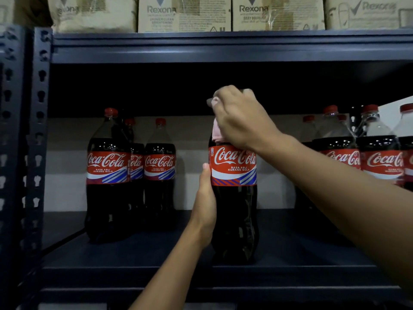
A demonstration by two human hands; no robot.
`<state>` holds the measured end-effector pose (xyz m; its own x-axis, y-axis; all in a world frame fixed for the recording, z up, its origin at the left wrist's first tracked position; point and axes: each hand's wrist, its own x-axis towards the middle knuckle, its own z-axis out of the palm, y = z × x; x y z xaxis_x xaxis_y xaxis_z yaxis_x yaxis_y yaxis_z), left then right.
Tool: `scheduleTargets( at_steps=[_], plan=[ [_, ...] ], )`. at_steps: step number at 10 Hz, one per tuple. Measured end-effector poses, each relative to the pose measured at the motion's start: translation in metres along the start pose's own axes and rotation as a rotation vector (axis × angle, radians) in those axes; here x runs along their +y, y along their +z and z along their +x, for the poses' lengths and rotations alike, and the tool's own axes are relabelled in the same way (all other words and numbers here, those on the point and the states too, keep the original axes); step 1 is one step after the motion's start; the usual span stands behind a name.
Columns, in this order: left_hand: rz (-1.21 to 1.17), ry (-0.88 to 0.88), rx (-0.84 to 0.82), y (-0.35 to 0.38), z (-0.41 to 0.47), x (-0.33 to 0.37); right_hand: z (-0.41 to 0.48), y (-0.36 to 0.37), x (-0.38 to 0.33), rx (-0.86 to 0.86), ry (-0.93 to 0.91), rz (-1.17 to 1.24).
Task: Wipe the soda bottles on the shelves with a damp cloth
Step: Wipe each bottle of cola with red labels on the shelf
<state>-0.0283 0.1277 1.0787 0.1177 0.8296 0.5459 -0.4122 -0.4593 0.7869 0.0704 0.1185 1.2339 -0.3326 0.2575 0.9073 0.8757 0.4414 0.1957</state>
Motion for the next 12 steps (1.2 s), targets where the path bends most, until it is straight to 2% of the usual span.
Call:
scheduleTargets(
  at_steps=[1,2,3,4,5,6,7,8,9,10,11,12],
  plan=[
    [-0.022,-0.018,-0.006,0.000,0.001,0.001,-0.033,-0.002,-0.011,0.019,-0.031,-0.022],
    [-0.061,-0.009,-0.003,0.001,-0.001,0.000,-0.076,0.000,-0.031,0.141,-0.074,-0.042],
    [-0.046,0.009,-0.091,0.001,-0.005,0.002,-0.127,-0.002,-0.032,0.143,-0.099,-0.112],
    [-0.024,0.036,-0.094,0.000,-0.004,0.003,-0.158,0.013,-0.043,0.061,-0.117,-0.185],
    [0.010,0.079,-0.042,-0.001,-0.002,-0.003,-0.143,0.048,-0.070,-0.473,0.411,-0.331],
    [0.042,0.112,-0.021,-0.003,0.003,-0.009,-0.114,0.051,-0.052,0.132,0.235,-0.090],
    [-0.065,0.015,0.005,0.000,0.006,-0.012,-0.063,0.011,-0.028,0.153,0.189,-0.112],
    [-0.073,0.012,0.016,0.004,0.004,-0.009,-0.053,0.001,-0.030,0.123,0.147,-0.164],
    [0.004,0.043,0.003,0.003,0.000,-0.008,-0.086,0.028,-0.058,-0.040,0.270,-0.114],
    [0.000,0.010,-0.029,-0.001,-0.003,-0.007,-0.148,0.063,-0.064,-0.056,0.263,-0.283],
    [-0.052,-0.072,-0.084,-0.005,-0.004,-0.003,-0.206,0.045,-0.053,-0.007,-0.031,-0.202],
    [-0.084,-0.093,-0.106,-0.003,-0.005,0.001,-0.216,0.040,-0.053,0.056,-0.068,-0.125]
  ],
)
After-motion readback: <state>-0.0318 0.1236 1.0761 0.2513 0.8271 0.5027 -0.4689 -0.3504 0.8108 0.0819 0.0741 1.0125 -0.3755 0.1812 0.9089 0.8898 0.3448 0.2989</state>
